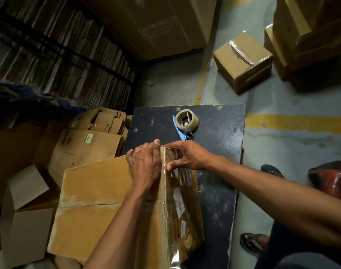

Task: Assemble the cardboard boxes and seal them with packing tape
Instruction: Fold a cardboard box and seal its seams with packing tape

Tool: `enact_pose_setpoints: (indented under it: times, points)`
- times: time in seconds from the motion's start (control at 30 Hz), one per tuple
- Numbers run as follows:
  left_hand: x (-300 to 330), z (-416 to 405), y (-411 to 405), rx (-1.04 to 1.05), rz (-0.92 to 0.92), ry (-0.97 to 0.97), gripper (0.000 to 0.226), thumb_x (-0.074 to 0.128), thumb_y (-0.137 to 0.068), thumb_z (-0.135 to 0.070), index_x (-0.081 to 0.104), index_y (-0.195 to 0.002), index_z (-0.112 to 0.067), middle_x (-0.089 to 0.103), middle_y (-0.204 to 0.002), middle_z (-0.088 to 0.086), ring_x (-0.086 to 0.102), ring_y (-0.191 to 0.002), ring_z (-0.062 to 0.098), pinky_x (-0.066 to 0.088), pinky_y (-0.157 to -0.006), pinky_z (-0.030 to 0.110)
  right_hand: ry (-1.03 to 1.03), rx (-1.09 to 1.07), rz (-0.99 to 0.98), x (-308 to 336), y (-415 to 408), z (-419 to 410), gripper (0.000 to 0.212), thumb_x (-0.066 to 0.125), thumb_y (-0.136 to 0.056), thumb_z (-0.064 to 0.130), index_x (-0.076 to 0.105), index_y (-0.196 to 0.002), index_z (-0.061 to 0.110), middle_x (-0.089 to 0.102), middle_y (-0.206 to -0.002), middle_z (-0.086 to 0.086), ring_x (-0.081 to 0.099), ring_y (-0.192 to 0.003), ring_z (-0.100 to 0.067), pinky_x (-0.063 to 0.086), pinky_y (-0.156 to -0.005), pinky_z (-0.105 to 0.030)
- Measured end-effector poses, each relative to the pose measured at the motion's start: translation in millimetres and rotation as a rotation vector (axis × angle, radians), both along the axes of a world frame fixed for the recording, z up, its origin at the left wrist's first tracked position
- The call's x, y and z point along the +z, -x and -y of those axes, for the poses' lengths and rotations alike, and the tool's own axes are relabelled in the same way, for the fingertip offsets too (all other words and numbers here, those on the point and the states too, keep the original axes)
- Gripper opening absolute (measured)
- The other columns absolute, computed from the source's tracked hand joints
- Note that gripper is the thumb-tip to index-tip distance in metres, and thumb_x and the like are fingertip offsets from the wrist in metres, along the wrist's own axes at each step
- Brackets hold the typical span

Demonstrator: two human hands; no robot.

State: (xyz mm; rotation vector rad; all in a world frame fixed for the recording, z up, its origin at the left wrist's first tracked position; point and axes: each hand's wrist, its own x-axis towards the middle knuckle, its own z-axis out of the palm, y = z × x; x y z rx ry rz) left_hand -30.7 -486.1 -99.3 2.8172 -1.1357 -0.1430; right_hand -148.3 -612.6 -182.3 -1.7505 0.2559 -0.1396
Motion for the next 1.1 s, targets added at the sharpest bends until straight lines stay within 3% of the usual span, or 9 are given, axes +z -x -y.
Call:
enact_pose_setpoints:
  times: [0.1,0.2,0.3,0.47,0.6,0.8,0.97,1.03,1.1]
  points:
    - [2.5,-0.2,0.5,-0.021,-0.022,0.008,0.072,0.008,-0.101,-0.066,0.069,-0.102,-0.027,0.065,-0.101,-0.006,0.057,-0.11,0.017,0.027,-0.115,0.051,0.045,0.0,-0.028,-6.9,3.9,6.2,0.092,0.083,-0.064,0.069,0.056,-0.143,0.03,0.069,-0.127,0.005,0.064,-0.115,-0.012,0.055,-0.1,-0.045]
    - [7.7,-5.8,2.2,-0.07,-0.051,0.105,0.053,0.022,-0.106,-0.058,0.065,-0.123,-0.031,0.066,-0.123,-0.004,0.055,-0.125,0.019,0.029,-0.115,0.058,0.153,0.077,-0.069,-4.5,14.6,13.7,0.126,0.078,-0.058,0.079,0.022,-0.162,0.035,0.053,-0.152,-0.001,0.051,-0.138,-0.02,0.044,-0.114,-0.048]
    - [13.4,-21.8,6.4,-0.069,-0.011,0.247,0.045,0.036,-0.106,-0.052,0.061,-0.135,-0.028,0.06,-0.142,-0.001,0.048,-0.139,0.02,0.034,-0.114,0.058,0.109,0.055,0.007,3.5,16.1,-1.3,0.13,0.077,-0.066,0.078,-0.003,-0.163,0.041,0.029,-0.167,-0.005,0.033,-0.151,-0.024,0.033,-0.121,-0.047]
    - [17.5,-67.1,29.4,-0.076,0.049,0.364,0.038,0.058,-0.101,-0.04,0.065,-0.133,-0.021,0.063,-0.135,0.0,0.053,-0.127,0.017,0.044,-0.105,0.051,0.15,0.0,0.056,16.1,7.9,-22.6,0.129,0.082,-0.069,0.065,0.0,-0.164,0.036,0.063,-0.131,0.001,0.059,-0.118,-0.025,0.047,-0.107,-0.049]
    - [25.1,-103.5,45.2,-0.036,-0.002,0.417,0.035,0.062,-0.099,-0.039,0.068,-0.13,-0.022,0.065,-0.132,-0.003,0.055,-0.125,0.014,0.049,-0.101,0.053,0.295,0.021,0.009,4.2,12.6,-12.3,0.137,0.082,-0.064,0.07,-0.007,-0.163,0.038,0.06,-0.14,-0.018,0.061,-0.121,-0.038,0.051,-0.101,-0.053]
    - [34.4,-175.3,91.2,-0.131,-0.064,0.471,0.03,0.065,-0.098,-0.036,0.073,-0.121,-0.018,0.071,-0.124,-0.006,0.065,-0.119,0.014,0.058,-0.093,0.048,0.521,-0.033,0.307,21.4,37.2,-34.4,0.148,0.075,-0.059,0.085,0.0,-0.165,0.015,0.0,-0.173,-0.011,0.005,-0.159,-0.029,0.021,-0.123,-0.062]
    - [25.9,-233.4,126.2,-0.302,-0.101,0.314,0.087,0.064,-0.087,-0.073,0.047,-0.152,-0.018,0.05,-0.157,-0.004,0.048,-0.145,0.017,0.044,-0.114,0.039,0.761,0.026,0.286,12.5,38.7,-79.3,0.136,0.061,-0.065,0.093,0.008,-0.166,0.019,-0.005,-0.173,-0.012,-0.007,-0.159,-0.032,0.013,-0.123,-0.064]
    - [19.6,-248.0,128.7,-0.425,-0.078,0.213,0.112,0.076,-0.071,-0.079,0.044,-0.154,-0.012,0.044,-0.161,0.005,0.043,-0.149,0.025,0.039,-0.118,0.049,0.786,0.029,0.283,7.5,38.5,-77.3,0.135,0.061,-0.065,0.092,0.009,-0.166,0.019,-0.003,-0.173,-0.01,-0.007,-0.159,-0.031,0.011,-0.124,-0.064]
    - [12.9,-255.4,126.5,-0.502,-0.022,0.153,0.113,0.082,-0.066,-0.076,0.05,-0.151,-0.008,0.043,-0.162,0.009,0.042,-0.149,0.029,0.038,-0.116,0.057,0.864,0.065,0.285,7.4,38.1,-69.3,0.136,0.059,-0.063,0.094,0.008,-0.166,0.02,-0.002,-0.173,-0.01,-0.006,-0.159,-0.032,0.01,-0.123,-0.066]
